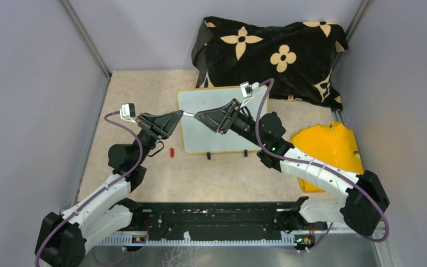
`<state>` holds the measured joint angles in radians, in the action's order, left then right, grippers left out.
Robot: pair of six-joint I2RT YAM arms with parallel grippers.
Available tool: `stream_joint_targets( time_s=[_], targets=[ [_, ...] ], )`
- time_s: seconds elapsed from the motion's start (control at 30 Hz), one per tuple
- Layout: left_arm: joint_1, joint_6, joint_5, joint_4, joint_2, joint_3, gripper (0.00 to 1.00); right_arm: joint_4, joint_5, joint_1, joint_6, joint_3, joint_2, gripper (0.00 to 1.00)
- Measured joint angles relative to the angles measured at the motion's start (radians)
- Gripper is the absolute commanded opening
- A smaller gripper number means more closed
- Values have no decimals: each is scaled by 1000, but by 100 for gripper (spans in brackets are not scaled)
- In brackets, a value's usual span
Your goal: Write a sentence on the whiteboard
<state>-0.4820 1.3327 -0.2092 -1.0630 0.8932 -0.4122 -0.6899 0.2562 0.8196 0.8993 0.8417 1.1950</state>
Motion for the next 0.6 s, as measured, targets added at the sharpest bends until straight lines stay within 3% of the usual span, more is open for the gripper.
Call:
stream_joint_targets(
  time_s=[0.6],
  targets=[
    [0,9,10,-5,-6,3,0,-19,3,0,19,11,28,18]
  ],
)
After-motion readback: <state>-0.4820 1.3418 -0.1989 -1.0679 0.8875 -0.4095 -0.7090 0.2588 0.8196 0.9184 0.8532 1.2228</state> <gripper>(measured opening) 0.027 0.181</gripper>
